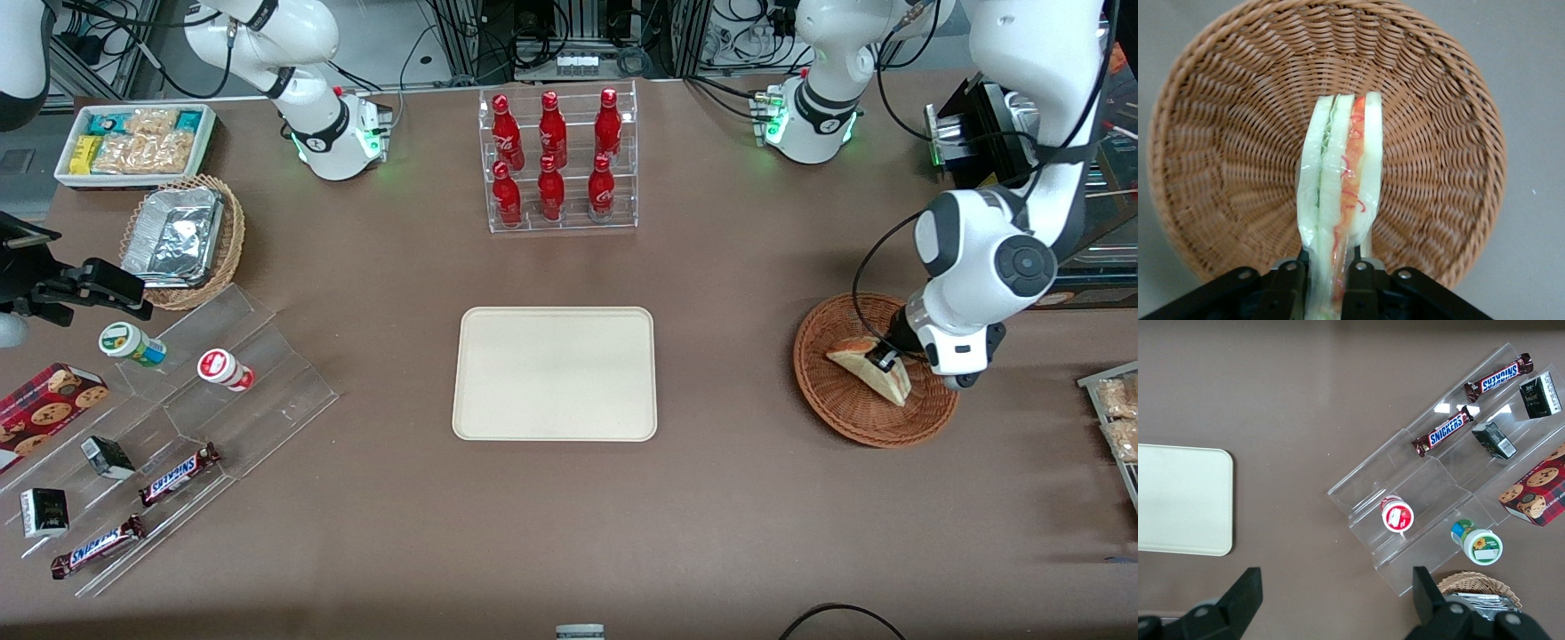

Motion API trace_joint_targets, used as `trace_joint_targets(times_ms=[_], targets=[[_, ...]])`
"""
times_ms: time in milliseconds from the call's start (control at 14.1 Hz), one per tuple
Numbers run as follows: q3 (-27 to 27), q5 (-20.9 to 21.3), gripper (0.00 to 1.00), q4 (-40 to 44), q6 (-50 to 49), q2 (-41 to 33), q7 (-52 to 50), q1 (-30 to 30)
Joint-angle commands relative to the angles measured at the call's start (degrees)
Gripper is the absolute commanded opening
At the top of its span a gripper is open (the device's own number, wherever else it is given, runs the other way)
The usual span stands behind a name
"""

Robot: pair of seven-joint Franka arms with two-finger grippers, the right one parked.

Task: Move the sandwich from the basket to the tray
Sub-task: 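Lift the sandwich and carry it with the left gripper over the tray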

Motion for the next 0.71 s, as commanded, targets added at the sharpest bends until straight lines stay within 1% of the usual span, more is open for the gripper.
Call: trace_joint_targets(times_ms=[0,142,283,638], targets=[[0.2,1.0,0.16,5.0,-9.7,-3.6,-0.6,-2.8],[0.2,2.5,0.16,8.8,-15.7,-4.2,-0.7,-5.9],[0.2,2.8,0.16,12.8,-20.6,-4.0,-0.7,-9.5],[0.2,2.7,0.16,15.9,-21.5,-3.2,-0.6,-20.1]])
